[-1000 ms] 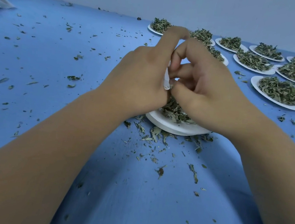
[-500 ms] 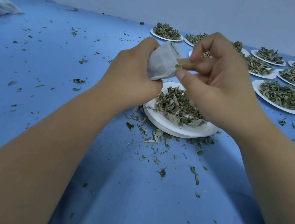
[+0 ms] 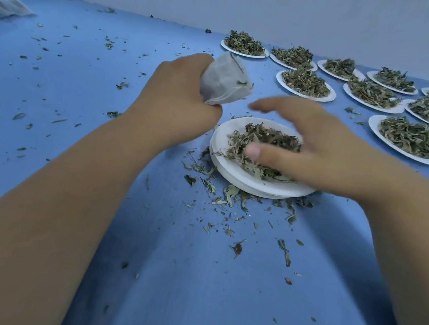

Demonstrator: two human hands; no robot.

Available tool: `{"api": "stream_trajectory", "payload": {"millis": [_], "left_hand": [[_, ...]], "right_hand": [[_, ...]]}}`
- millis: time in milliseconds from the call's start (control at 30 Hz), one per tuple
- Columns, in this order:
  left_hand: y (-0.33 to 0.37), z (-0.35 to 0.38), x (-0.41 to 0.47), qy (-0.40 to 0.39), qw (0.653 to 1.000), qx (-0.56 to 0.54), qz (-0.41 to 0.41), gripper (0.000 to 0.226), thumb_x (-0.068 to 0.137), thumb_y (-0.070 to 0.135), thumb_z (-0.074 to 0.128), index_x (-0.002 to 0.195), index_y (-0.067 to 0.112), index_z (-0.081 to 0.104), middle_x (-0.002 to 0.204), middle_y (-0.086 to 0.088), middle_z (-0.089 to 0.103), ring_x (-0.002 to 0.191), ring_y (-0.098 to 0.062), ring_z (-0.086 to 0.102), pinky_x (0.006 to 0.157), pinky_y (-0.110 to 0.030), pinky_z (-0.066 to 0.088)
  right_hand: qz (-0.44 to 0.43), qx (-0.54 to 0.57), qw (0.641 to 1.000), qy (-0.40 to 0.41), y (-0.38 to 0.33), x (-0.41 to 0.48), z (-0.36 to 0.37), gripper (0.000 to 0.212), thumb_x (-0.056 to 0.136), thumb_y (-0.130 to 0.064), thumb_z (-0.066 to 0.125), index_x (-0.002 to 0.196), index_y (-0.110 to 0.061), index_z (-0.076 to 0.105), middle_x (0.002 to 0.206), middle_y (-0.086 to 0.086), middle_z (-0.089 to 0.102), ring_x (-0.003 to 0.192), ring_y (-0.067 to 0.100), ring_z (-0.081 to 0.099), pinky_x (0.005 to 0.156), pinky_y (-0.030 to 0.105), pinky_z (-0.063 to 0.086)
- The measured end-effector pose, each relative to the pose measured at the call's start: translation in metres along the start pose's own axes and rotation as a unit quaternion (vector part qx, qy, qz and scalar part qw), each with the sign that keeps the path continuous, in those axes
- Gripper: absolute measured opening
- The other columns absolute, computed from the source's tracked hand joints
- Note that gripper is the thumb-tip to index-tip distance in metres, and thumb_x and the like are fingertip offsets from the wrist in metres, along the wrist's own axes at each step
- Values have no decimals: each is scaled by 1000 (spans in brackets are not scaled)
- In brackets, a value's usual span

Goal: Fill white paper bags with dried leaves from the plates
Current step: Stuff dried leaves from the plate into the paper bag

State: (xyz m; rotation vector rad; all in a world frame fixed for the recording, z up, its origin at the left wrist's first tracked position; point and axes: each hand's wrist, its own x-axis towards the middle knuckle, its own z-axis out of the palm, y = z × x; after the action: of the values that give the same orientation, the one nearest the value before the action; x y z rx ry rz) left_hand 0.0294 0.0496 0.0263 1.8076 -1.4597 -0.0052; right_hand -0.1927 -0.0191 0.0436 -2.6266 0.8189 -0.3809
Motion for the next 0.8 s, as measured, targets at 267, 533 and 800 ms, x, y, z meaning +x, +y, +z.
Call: {"api": "stream_trajectory", "payload": {"millis": [267, 533, 800], "left_hand": [[1, 17, -3, -62, 998, -10, -4, 14, 77, 19, 64, 78, 24, 51, 74, 6, 56, 67, -7, 50, 54, -29, 35], [0, 17, -4, -57, 998, 11, 19, 25, 75, 21, 63, 70, 33, 42, 70, 11, 51, 65, -4, 48, 53, -26, 28], [-3, 16, -3, -52, 996, 52, 43, 19, 73, 21, 59, 77, 30, 43, 73, 7, 52, 67, -13, 50, 54, -29, 36]], "right_hand": [[-32, 31, 999, 30, -1, 11, 26, 26, 92, -31, 72, 119, -30, 71, 112, -15, 70, 103, 2, 61, 92, 21, 45], [10, -142, 990, -9, 4, -4, 6, 64, 85, -77, 51, 141, -46, 46, 137, -15, 47, 124, 11, 40, 98, 34, 37], [21, -15, 997, 78, 2, -3, -3, 14, 89, -30, 77, 101, -37, 75, 73, -38, 62, 76, -20, 55, 66, -3, 36]]}}
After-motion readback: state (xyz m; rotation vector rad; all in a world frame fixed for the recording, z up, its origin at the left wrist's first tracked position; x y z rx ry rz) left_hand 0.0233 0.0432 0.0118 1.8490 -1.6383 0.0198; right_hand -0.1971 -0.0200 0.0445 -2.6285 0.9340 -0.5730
